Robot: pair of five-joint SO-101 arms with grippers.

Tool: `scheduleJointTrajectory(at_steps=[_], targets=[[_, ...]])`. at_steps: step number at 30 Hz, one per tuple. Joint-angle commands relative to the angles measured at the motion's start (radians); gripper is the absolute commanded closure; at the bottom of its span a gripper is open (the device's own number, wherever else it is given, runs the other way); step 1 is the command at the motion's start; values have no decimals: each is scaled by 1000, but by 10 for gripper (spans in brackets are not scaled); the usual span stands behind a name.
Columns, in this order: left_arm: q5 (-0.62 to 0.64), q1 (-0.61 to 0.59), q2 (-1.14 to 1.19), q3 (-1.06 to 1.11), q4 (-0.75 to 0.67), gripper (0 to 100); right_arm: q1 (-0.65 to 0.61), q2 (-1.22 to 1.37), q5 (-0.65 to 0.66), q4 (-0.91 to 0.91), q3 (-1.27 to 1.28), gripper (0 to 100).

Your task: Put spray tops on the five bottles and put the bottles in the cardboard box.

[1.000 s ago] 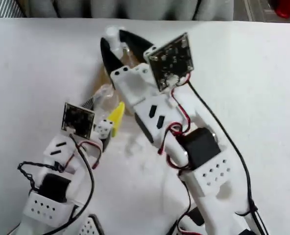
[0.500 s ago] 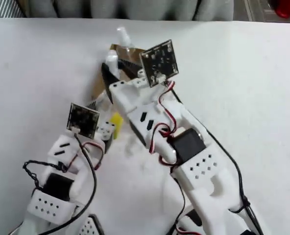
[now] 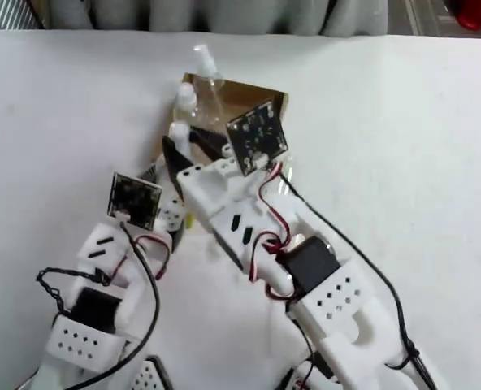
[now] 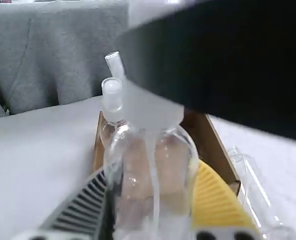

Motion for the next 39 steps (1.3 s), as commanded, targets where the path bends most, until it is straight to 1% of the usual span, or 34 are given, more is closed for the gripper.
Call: scheduleJointTrajectory(at_steps=[1, 3, 5, 12, 15, 17, 20, 23, 25, 29, 32, 34, 36, 39], targets=[[-3, -25, -30, -23, -52, 980, -15, 13, 0, 1, 0, 882], [-3, -25, -30, -23, -52, 980, -15, 12, 0, 1, -5, 810], [-3, -25, -30, -20, -52, 980, -15, -5, 0, 2, -23, 767], [-3, -27, -30, -18, -52, 980, 42, -102, -3, 168, -169, 766], [-2, -56, -30, -23, -52, 980, 77, -134, 0, 257, -192, 768], [-2, -85, -27, -31, -52, 980, 116, -150, 0, 314, -187, 769], [5, -130, -24, -64, -51, 980, 211, -153, 0, 409, -187, 769], [75, -176, -22, -112, -44, 980, 312, -154, 0, 470, -172, 772], [101, -200, -21, -152, -41, 980, 364, -160, 0, 475, -130, 810], [106, -213, 71, -282, 11, 980, 438, -160, -5, 470, -29, 988], [106, -213, 189, -390, 11, 980, 479, -160, -8, 446, 66, 947], [106, -213, 263, -453, -5, 980, 495, -160, -8, 407, 138, 961], [106, -213, 329, -489, -69, 980, 501, -160, -9, 346, 216, 986], [101, -205, 406, -505, -180, 980, 499, -160, -9, 232, 328, 979]])
